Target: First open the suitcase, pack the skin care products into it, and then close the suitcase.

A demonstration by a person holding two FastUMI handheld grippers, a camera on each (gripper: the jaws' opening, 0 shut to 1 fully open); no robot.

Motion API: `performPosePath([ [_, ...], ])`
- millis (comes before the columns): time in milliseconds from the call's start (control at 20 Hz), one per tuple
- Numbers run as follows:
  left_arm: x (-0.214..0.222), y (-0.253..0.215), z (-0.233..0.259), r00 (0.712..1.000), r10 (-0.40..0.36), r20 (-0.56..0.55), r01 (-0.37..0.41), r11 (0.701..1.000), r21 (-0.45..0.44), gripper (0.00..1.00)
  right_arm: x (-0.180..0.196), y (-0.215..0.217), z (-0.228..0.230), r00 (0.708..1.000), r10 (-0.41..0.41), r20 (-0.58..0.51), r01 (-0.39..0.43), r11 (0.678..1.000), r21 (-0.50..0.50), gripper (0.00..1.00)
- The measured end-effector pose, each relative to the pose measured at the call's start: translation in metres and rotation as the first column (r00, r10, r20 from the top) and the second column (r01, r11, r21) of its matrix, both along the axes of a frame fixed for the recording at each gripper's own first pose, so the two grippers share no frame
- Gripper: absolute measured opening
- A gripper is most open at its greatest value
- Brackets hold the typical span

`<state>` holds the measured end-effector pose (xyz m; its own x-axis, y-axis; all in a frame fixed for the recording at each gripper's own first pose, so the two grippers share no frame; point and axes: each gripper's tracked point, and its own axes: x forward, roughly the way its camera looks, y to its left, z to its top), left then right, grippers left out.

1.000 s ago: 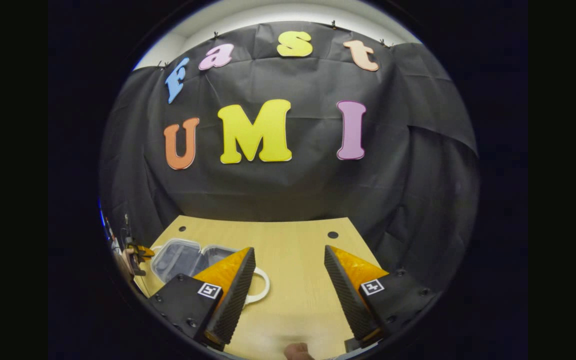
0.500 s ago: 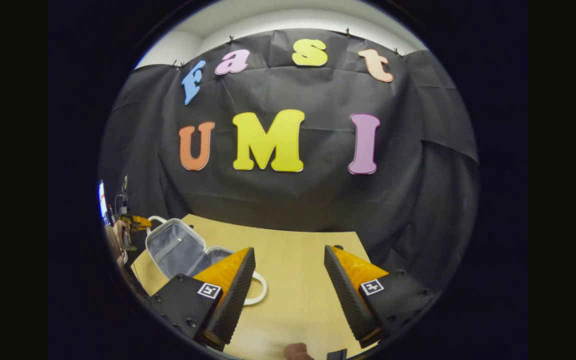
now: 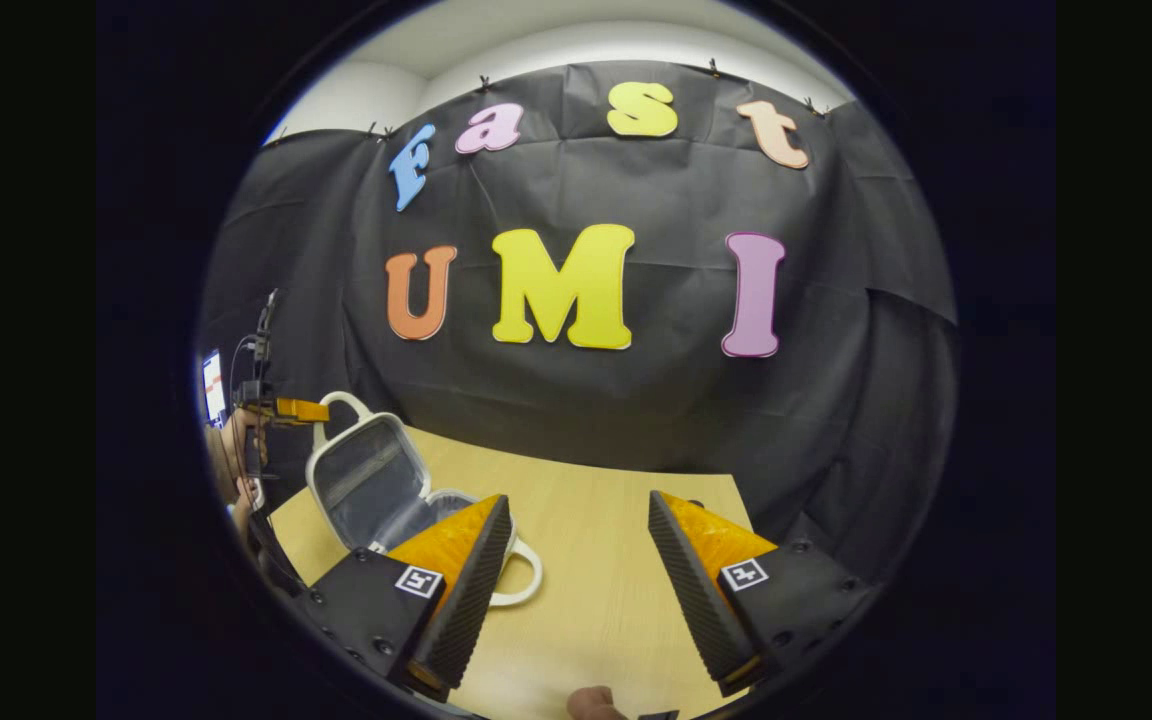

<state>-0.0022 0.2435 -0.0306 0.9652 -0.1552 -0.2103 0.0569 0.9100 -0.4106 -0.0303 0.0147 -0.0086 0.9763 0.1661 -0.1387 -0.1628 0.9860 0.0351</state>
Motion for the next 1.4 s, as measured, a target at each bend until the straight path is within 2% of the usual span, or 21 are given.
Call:
performPosePath([
  [200,0.005,-0.068,0.007,0.993,-0.119,0.012,0.117,0.987,0.112,0.04,0.002,-0.004,-0.004,1.000,0.018,-0.013,-0.018,1.000,0.003,0.82],
  [400,0.003,-0.116,-0.004,0.982,-0.188,-0.010,0.188,0.976,0.113,0.04,0.000,-0.010,-0.008,0.999,0.024,-0.020,-0.024,1.000,0.004,0.82],
  [500,0.006,-0.144,-0.014,0.977,-0.211,-0.030,0.213,0.966,0.148,0.03,0.000,-0.016,-0.011,0.999,0.020,-0.025,-0.020,1.000,0.008,0.82],
  [700,0.012,-0.203,-0.044,0.952,-0.281,-0.120,0.301,0.931,0.208,0.03,-0.003,-0.027,-0.017,0.999,0.011,-0.042,-0.010,1.000,0.010,0.82],
  [900,0.021,-0.244,-0.083,0.931,-0.297,-0.214,0.350,0.893,0.282,0.03,-0.006,-0.036,-0.027,0.997,0.006,-0.074,-0.005,1.000,0.018,0.82],
  [1000,0.020,-0.259,-0.102,0.917,-0.300,-0.263,0.379,0.863,0.334,0.03,-0.009,-0.043,-0.030,0.997,-0.004,-0.072,0.004,1.000,-0.002,0.82],
  [1050,0.022,-0.266,-0.112,0.910,-0.299,-0.289,0.392,0.848,0.358,0.00,-0.009,-0.048,-0.032,0.998,-0.014,-0.069,0.013,1.000,-0.010,0.82],
  [1100,0.023,-0.270,-0.123,0.906,-0.292,-0.306,0.396,0.838,0.374,0.04,-0.010,-0.053,-0.034,0.997,-0.022,-0.070,0.022,1.000,-0.011,0.82],
  [1400,0.028,-0.292,-0.171,0.877,-0.242,-0.415,0.428,0.786,0.446,0.04,-0.015,-0.083,-0.053,0.987,-0.091,-0.132,0.095,0.995,0.023,0.82],
])
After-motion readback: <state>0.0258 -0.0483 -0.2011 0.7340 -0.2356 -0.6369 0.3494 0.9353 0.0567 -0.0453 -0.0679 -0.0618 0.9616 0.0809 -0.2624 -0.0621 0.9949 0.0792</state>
